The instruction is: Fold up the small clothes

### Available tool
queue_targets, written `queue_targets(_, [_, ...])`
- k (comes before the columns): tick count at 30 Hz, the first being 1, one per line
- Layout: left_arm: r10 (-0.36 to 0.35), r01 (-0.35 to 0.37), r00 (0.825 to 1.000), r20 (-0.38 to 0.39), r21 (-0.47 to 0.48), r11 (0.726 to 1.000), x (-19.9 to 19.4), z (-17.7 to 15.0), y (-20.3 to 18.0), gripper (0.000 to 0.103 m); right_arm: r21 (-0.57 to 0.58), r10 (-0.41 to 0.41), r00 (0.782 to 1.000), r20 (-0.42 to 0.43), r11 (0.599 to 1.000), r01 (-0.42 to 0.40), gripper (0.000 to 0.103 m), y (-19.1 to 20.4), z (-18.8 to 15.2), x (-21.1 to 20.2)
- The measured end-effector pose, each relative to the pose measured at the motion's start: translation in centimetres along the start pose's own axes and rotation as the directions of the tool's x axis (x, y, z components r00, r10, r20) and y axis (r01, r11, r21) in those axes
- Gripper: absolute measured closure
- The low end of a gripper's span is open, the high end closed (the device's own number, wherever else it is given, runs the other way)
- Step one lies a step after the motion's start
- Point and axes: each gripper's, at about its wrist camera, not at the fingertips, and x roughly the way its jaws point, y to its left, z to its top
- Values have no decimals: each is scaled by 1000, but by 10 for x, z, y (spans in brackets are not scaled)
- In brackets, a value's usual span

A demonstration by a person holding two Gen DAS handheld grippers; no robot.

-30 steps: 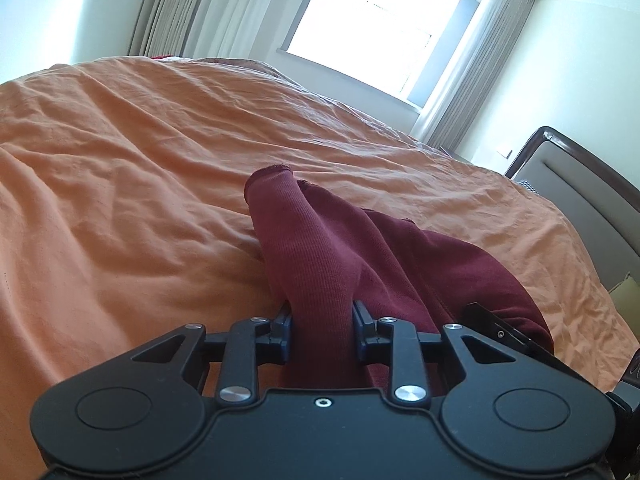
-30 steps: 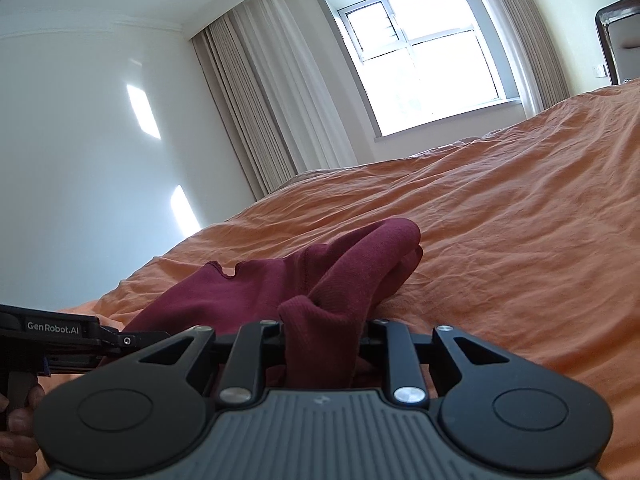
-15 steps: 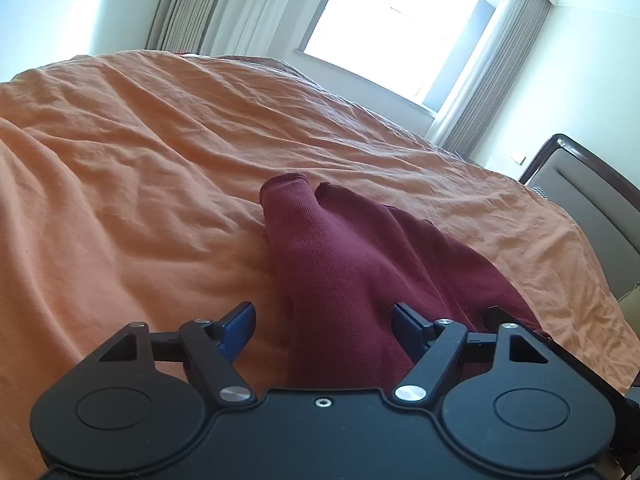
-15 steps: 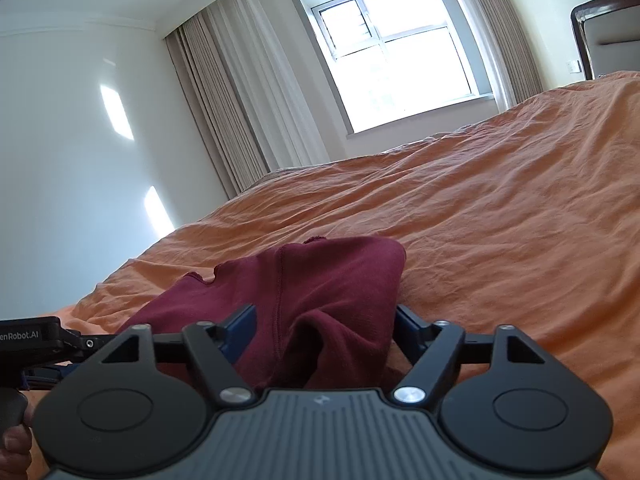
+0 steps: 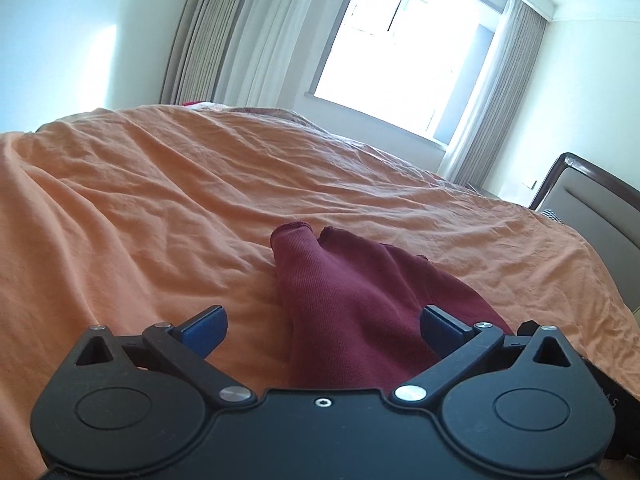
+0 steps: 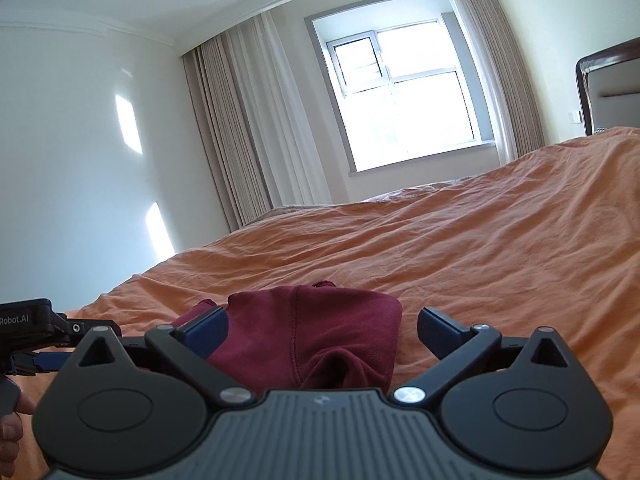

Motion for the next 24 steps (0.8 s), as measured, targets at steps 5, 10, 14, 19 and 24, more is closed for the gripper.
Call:
queue_targets(5, [29, -32, 997, 66, 36, 999, -22, -10, -11, 1, -42, -8, 999, 33, 999, 9, 0, 7, 1, -20])
queue_targets(10, [45, -54, 993, 111, 75, 996, -42, -16, -18, 1, -89, -11, 996, 86, 996, 18, 0, 14, 1, -44])
queue_targets(14, [61, -76, 988, 141, 104, 992, -58, -23, -22, 1, -118, -14, 992, 126, 993, 29, 0, 20, -1, -65])
queue_targets(19, [63, -83, 985, 161, 126, 989, -76, -32, -26, 1, -153, -8, 985, 172, 988, 35, 0, 30, -6, -92])
queue_targets(24, [66, -92, 980, 186, 138, 986, -93, -41, -27, 1, -181, -2, 978, 210, 983, 41, 0, 36, -8, -111])
